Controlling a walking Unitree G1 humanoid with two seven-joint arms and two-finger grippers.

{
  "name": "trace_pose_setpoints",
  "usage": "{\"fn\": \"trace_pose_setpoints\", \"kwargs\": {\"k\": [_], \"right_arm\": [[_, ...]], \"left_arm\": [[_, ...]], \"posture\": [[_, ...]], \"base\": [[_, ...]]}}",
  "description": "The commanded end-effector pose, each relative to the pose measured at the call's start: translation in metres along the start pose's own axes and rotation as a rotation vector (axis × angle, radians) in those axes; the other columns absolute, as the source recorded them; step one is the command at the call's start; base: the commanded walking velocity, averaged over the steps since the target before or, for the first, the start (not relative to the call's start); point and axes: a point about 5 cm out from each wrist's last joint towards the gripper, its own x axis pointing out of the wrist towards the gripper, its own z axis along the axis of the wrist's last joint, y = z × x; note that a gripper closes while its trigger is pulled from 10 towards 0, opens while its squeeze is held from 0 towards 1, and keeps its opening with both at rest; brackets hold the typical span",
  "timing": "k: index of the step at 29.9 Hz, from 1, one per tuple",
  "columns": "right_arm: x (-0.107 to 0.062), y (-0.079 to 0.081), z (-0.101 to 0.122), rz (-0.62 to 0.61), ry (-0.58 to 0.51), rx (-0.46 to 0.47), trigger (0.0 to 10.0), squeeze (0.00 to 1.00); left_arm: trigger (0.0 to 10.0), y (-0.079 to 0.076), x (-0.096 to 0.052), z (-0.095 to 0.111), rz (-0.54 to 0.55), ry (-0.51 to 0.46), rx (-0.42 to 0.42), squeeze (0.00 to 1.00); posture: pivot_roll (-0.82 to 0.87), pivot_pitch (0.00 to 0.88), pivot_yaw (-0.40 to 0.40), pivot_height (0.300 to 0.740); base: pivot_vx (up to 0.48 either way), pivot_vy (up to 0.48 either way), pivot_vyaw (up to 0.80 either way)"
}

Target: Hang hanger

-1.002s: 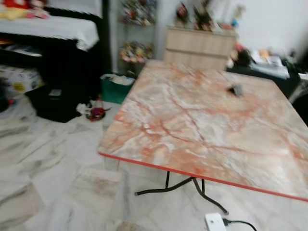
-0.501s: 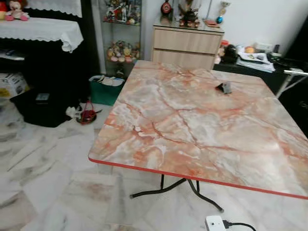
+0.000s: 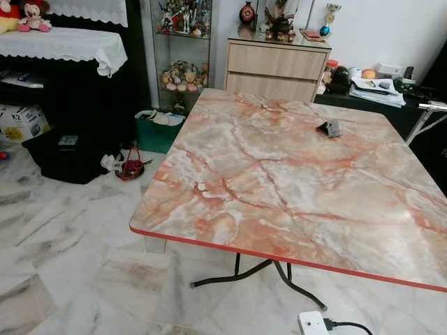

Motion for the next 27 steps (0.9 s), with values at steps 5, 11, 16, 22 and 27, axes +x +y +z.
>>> {"fn": "trace_pose_setpoints", "kwargs": {"k": [5, 11, 16, 22, 27], "right_arm": [[-0.001, -0.008, 0.026, -0.039, -0.188, 0.392, 10.0, 0.00], [-0.002, -0.010, 0.027, -0.039, -0.189, 0.383, 10.0, 0.00], [-0.002, -0.010, 0.027, -0.043, -0.188, 0.380, 10.0, 0.00], [-0.002, -0.011, 0.028, -0.043, -0.188, 0.374, 10.0, 0.00], [-0.002, -0.011, 0.028, -0.043, -0.189, 0.373, 10.0, 0.00]], "left_arm": [[10.0, 0.026, -0.001, 0.018, -0.018, -0.066, 0.055, 0.00], [10.0, 0.023, 0.000, 0.018, -0.021, -0.070, 0.051, 0.00], [10.0, 0.018, 0.000, 0.020, -0.029, -0.074, 0.052, 0.00], [10.0, 0.016, 0.000, 0.021, -0.032, -0.074, 0.054, 0.00], [10.0, 0.016, 0.000, 0.019, -0.033, -0.070, 0.054, 0.00]], "posture": [[0.20, 0.000, -0.028, 0.740], [0.20, 0.000, -0.035, 0.740], [0.19, 0.000, -0.038, 0.740], [0.19, 0.000, -0.040, 0.740], [0.19, 0.004, -0.041, 0.740]], "base": [[0.000, -0.480, 0.00], [0.000, -0.480, 0.00], [0.000, -0.480, 0.00], [0.000, -0.480, 0.00], [0.000, -0.480, 0.00]]}}
